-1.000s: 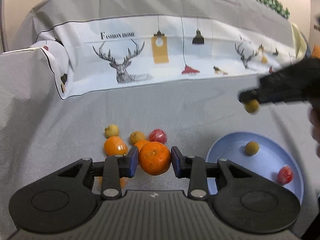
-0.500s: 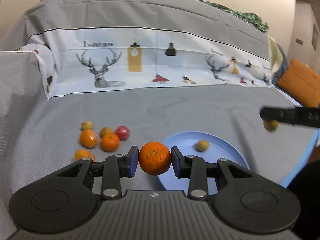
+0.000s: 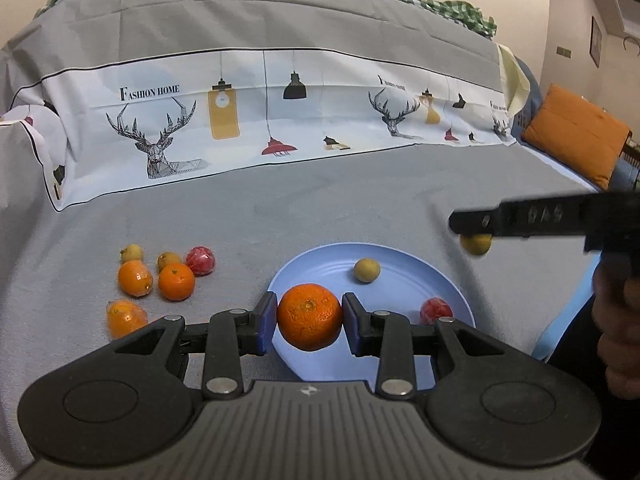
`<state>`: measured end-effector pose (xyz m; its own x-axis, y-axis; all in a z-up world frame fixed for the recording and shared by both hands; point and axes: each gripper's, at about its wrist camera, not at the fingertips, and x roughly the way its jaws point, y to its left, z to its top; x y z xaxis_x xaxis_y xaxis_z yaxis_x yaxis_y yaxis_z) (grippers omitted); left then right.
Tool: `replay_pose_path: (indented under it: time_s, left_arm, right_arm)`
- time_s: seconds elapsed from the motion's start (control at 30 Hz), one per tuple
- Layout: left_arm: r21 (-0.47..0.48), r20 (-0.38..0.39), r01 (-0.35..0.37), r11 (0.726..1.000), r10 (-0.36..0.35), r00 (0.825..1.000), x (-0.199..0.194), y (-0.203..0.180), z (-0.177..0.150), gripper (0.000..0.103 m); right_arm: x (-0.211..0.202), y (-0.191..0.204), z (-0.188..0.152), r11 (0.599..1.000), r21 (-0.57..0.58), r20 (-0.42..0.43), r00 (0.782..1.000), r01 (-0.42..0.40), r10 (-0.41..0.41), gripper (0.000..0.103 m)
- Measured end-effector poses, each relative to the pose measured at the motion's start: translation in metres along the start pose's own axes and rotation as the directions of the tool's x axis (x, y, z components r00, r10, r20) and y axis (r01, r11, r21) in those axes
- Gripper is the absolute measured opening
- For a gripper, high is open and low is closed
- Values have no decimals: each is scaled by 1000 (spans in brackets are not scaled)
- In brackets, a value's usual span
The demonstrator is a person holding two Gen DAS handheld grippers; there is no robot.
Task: Organize fruits
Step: 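Carry the orange in left tool onto the plate while right tool drops its yellow fruit there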
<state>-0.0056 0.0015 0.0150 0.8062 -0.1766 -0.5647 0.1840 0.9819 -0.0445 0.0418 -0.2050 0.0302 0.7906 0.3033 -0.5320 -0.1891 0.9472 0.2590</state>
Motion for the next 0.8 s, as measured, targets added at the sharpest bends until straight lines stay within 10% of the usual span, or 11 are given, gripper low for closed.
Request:
replay_pose_path:
  time_s: [0.8]
  left_arm:
    - [43,-26,62,997,-61,998,12,-10,-4,39]
  right_arm:
    - [12,31,-16,987,-160,-80,997,-23,10,25]
